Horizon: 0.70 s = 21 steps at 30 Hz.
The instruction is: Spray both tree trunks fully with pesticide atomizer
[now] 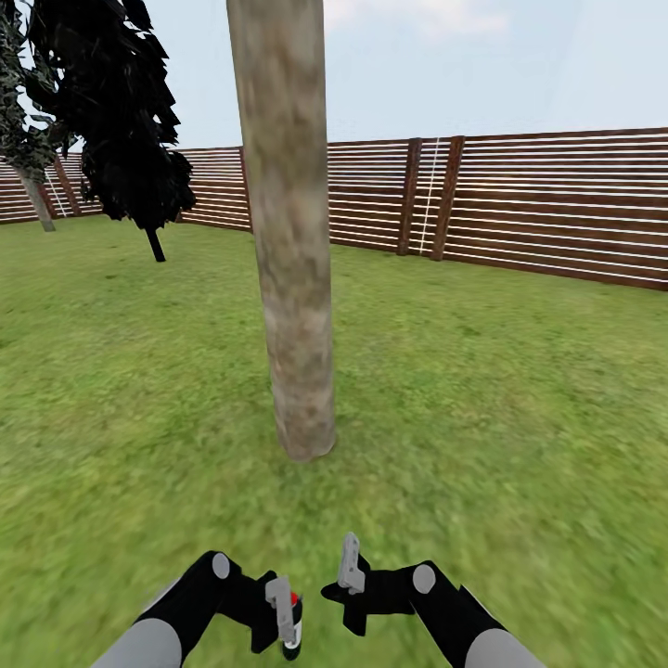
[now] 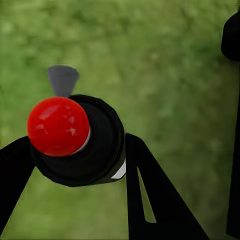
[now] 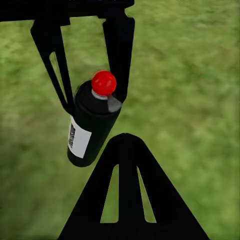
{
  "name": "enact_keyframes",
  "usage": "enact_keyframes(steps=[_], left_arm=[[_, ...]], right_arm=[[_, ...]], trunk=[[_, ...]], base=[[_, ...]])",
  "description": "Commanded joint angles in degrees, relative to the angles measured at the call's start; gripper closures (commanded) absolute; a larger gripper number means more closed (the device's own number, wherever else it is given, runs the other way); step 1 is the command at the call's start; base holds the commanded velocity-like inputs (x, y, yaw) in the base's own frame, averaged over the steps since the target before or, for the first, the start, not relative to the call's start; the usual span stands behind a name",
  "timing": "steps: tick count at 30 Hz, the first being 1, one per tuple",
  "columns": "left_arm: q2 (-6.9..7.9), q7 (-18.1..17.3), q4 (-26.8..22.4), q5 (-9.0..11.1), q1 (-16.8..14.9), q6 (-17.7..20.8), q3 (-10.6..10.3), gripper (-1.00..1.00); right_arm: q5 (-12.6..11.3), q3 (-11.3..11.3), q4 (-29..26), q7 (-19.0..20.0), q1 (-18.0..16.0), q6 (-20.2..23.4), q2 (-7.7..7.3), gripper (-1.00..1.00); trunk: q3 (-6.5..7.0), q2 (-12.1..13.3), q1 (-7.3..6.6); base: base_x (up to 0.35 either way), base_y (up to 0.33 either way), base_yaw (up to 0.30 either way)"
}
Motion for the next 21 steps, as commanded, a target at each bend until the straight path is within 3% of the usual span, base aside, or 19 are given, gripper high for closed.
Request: enact_keyframes(steps=[1, 8, 16, 21], left_arm=[[-0.16, -0.02, -0.08, 0.02, -0.03, 0.00, -0.01, 1.00], [-0.43, -0.04, -0.22, 0.05, 0.04, -0.08, 0.07, 1.00], [-2.21, -0.05, -0.07, 0.11, 0.17, -0.27, 0.08, 1.00], [-2.53, -0.05, 0.07, 0.19, 0.18, -0.54, 0.08, 1.00]], right_arm=[[0.00, 0.00, 0.00, 0.00, 0.00, -0.02, 0.02, 1.00], [0.00, -0.01, -0.01, 0.00, 0.00, -0.08, 0.02, 1.00], [0.00, 0.00, -0.08, 0.00, 0.00, -0.09, 0.01, 1.00], [0.00, 0.01, -0.08, 0.00, 0.00, -0.09, 0.03, 1.00]], trunk=[[0.00, 0.00, 0.00], [0.00, 0.00, 0.00], [0.00, 0.00, 0.00], [0.00, 0.00, 0.00]], base=[[0.000, 0.000, 0.000], [0.000, 0.000, 0.000], [0.000, 0.000, 0.000], [0.000, 0.000, 0.000]])
